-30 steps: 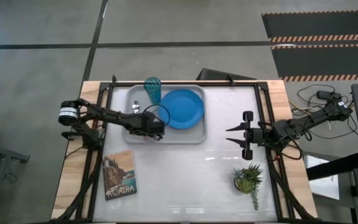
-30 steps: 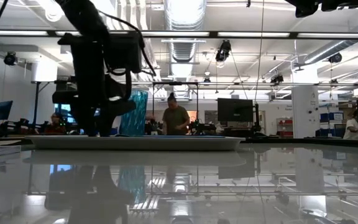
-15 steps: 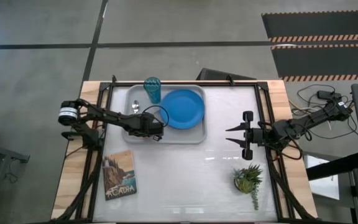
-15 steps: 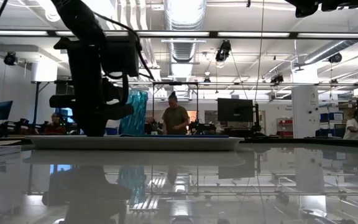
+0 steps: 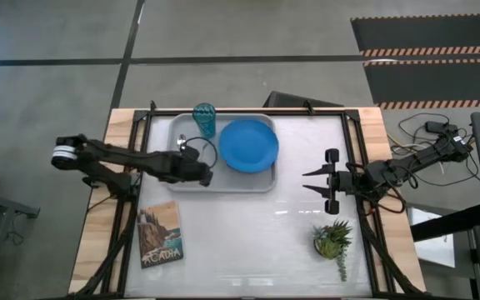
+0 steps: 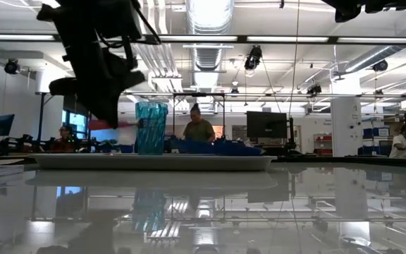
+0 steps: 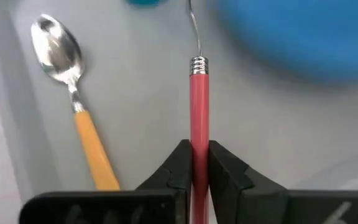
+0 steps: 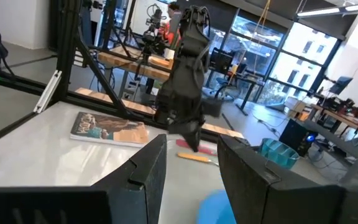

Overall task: Pick and place plate/cup/fork/spoon on tray
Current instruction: Put the pink fork on the gray serving tray to the right of the yellow spoon

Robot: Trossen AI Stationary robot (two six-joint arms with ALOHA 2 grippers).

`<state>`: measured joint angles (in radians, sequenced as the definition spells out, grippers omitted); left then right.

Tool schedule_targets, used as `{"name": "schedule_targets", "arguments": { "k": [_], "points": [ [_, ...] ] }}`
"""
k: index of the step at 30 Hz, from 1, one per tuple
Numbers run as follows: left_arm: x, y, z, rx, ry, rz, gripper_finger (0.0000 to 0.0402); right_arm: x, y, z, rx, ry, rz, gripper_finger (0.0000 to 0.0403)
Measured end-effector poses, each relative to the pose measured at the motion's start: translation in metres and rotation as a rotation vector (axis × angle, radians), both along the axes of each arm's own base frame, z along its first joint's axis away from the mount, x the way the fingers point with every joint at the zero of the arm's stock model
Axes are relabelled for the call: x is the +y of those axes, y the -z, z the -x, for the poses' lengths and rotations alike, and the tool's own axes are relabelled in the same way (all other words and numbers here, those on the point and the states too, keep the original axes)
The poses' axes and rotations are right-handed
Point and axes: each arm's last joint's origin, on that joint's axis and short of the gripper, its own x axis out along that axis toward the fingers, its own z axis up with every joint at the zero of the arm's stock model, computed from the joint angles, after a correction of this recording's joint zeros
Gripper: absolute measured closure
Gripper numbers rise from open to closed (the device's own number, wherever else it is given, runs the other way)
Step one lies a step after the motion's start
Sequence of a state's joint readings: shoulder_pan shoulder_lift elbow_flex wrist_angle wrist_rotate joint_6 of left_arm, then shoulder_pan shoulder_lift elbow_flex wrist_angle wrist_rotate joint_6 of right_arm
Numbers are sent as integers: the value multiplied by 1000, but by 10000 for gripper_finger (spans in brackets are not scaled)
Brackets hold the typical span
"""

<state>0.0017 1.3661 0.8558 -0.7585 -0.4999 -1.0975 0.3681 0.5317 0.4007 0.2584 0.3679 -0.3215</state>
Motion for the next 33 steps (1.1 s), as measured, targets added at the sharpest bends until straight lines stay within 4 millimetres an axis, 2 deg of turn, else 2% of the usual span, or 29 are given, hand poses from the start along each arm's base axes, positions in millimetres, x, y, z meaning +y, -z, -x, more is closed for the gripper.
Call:
{"name": "schedule_targets", "arguments": {
  "k": [3,7,12,14,17,21,28,33],
  "points": [
    [-1,-7,5,-157,-20,-19,388,0,0,0,1,0,-20,271],
    [-1,-1,10,-455,30,107,388,0,1,0,9,-2,-38,271],
    [-14,1,17,-1080,216,38,389,1,3,-2,25,-2,-67,271],
    [-19,1,23,-1225,290,-44,389,1,4,-5,30,3,-100,271],
    [-25,0,28,-1287,380,-153,389,2,7,-14,19,6,-174,267],
    [-30,1,26,-1212,487,-270,389,5,14,-35,-6,18,-261,243],
    [-35,0,16,-1104,671,-445,389,-5,18,-83,-191,111,-321,192],
    [-36,0,15,-1086,690,-476,389,-17,11,-124,-177,78,-330,187]
  ]
}}
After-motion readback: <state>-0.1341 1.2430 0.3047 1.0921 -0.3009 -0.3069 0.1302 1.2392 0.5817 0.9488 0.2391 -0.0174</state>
